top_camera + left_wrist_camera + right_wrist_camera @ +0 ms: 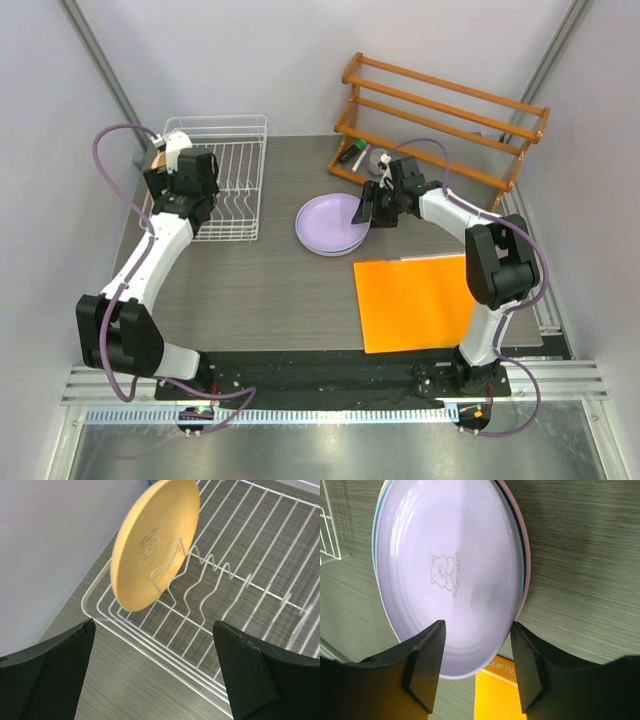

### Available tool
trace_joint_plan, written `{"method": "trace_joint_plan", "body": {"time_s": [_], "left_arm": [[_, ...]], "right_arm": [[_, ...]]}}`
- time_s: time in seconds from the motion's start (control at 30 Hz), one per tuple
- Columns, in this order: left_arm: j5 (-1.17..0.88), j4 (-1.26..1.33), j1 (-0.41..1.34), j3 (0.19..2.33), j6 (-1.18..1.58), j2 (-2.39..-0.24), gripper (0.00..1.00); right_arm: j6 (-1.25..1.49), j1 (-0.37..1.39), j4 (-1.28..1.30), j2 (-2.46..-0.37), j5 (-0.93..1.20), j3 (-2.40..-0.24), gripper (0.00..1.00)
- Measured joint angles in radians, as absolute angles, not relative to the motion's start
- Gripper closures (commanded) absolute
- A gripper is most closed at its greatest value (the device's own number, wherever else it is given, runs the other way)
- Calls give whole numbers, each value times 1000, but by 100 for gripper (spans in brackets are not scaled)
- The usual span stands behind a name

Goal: Unload the plates from the dish rack

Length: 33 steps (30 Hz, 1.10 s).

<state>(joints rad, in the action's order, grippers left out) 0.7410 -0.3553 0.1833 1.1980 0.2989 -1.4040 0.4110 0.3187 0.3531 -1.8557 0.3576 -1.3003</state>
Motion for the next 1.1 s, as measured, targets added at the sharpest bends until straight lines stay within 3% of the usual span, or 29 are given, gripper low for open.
{"method": "trace_joint_plan", "body": {"time_s": [0.3,0.63,0.7,0.83,0.93,0.97,1.03,1.1], "left_arm": [[719,-348,62,1205,302,-1493,0],[722,-302,-17,1299,270,-1625,1],[721,-290,-38,1323,260,-1654,12],[707,-281,-81,1361,251,-1714,20],[688,-281,-100,1372,249,-1745,42],[681,-280,-106,1375,249,-1753,54],[667,-282,-111,1374,250,-1761,64],[654,-281,-113,1375,250,-1763,86]], "right_arm": [[352,319,444,-1760,229,-1300,30],[311,319,452,-1654,158,-1300,30],[307,318,452,-1667,157,-1300,30],[297,318,454,-1702,158,-1300,30],[293,318,456,-1721,159,-1300,30],[292,318,458,-1724,159,-1300,30],[291,318,460,-1726,159,-1300,30],[290,318,461,-1726,159,-1300,31]]}}
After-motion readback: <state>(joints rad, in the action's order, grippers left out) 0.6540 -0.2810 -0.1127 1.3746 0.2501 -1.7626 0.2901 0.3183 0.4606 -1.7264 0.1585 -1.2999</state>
